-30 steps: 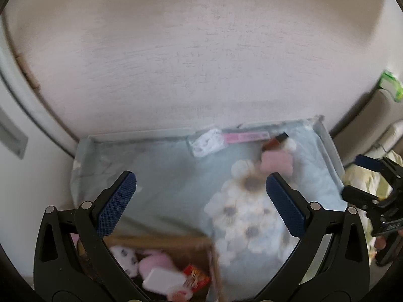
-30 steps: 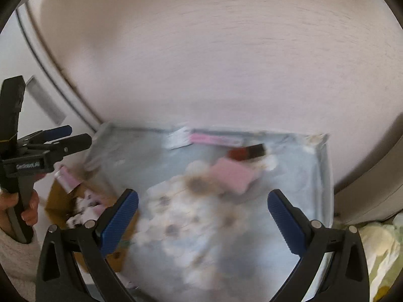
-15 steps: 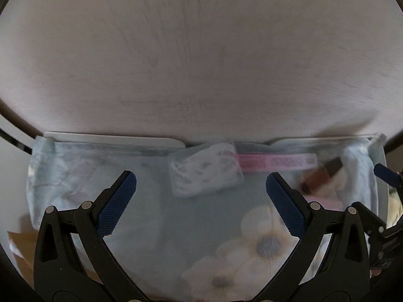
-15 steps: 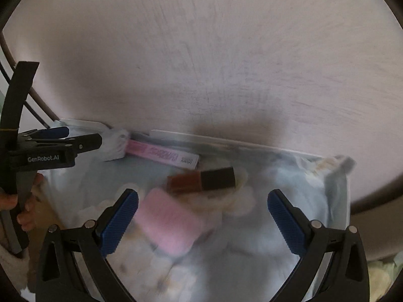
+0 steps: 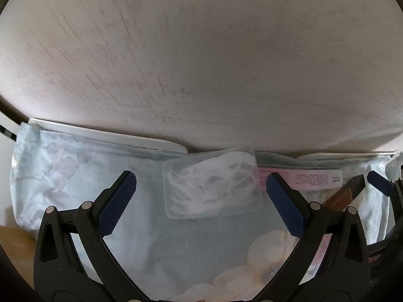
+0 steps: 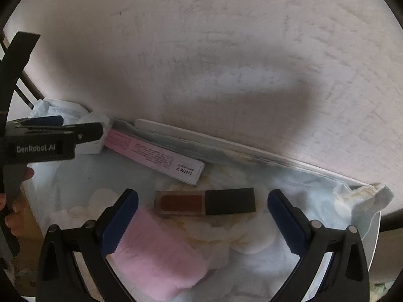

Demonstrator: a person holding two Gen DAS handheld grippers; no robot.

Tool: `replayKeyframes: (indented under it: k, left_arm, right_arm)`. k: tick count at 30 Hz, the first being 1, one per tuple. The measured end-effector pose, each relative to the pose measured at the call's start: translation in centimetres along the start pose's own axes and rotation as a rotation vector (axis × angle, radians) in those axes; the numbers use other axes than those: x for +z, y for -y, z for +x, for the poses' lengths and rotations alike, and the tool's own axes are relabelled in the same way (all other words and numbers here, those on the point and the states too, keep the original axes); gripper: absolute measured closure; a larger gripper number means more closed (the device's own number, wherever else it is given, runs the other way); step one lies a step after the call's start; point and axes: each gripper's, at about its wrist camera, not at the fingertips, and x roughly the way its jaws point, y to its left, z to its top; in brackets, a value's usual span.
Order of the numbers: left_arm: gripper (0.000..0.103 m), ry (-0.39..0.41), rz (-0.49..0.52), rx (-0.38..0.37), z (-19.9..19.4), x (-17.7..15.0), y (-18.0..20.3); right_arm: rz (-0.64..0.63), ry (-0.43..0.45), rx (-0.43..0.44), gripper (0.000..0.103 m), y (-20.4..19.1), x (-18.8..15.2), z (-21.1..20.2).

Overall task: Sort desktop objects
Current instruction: 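Close the right tool on the lipstick while the left tool grasps the clear earphone case, then carry the lipstick and earphone case over the cardboard box with both tools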

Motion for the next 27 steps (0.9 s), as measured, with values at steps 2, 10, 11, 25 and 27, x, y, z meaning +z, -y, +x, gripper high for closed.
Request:
replayKeyframes:
  k: [2,10,11,25,27]
  left_arm:
    - [0.0,-0.006,-0.011,0.0,0.4,0.0,0.0]
    - [0.005,-0.01,-0.053,-0.047,1.2,-0.1,-0.2]
    - [0.006,-0.005,-0.055,-0.054,1.2,-0.1,-0.2]
    - [0.022,0.014,-0.056,-0.075,0.3,-0.1,0.5]
    - [0.022,0.022,-0.053,-0.075,-0.3,0.0,0.7]
  right_arm:
    - [-0.005,-0.011,-0.012,0.001,-0.1,-0.1,0.4]
    - [0.017,-0.016,0.025,0.001,0.4,-0.9,1.0]
    - [0.022,-0.015,0.026,0.003,0.6,-1.0,1.0]
    - [-0.006,0.012,-0.011,0.022,0.3,-1.9,-0.1]
    - [0.0,0.02,-0.019,0.022,0.4,-2.1,-0.7]
